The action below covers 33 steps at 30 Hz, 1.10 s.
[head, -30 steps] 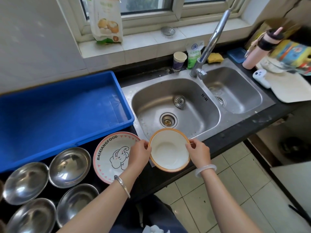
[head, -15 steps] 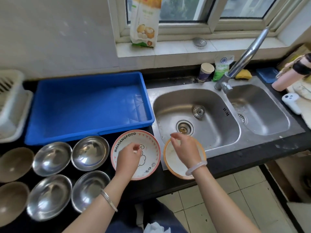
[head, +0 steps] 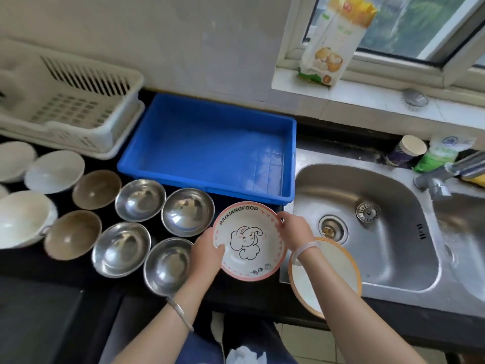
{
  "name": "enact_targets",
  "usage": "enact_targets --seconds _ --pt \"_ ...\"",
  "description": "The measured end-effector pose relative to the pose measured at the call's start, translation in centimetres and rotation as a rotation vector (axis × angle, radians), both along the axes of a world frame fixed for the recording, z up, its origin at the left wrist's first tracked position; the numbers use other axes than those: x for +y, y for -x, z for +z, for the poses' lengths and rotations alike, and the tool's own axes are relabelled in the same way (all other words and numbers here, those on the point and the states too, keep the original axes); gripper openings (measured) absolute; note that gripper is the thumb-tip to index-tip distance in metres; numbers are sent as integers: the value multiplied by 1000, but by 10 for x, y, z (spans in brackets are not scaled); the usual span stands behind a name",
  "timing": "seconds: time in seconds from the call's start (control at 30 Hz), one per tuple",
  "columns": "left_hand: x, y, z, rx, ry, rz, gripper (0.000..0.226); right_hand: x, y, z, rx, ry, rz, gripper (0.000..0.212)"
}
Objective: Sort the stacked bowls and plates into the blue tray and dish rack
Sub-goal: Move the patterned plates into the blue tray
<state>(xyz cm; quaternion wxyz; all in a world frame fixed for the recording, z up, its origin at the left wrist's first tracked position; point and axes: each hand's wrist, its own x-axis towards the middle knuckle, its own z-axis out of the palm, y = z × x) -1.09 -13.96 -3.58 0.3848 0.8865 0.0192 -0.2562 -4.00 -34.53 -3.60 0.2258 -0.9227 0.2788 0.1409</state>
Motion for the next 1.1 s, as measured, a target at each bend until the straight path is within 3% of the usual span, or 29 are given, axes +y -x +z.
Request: enact_targets --seconds 0.37,0.63,0.83,1.1 --pt "14 -13 31 -3 163 256 17 -10 -13 34 -161 -104 74 20" --pt "33 -76 60 12 369 444 11 -1 -64 71 -274 -410 -132 14" --pt "43 -133 69 120 546 461 21 21 -121 72 -358 -576 -317 18" --pt "60 -231 44 79 512 458 20 58 -206 44 -388 -686 -502 26"
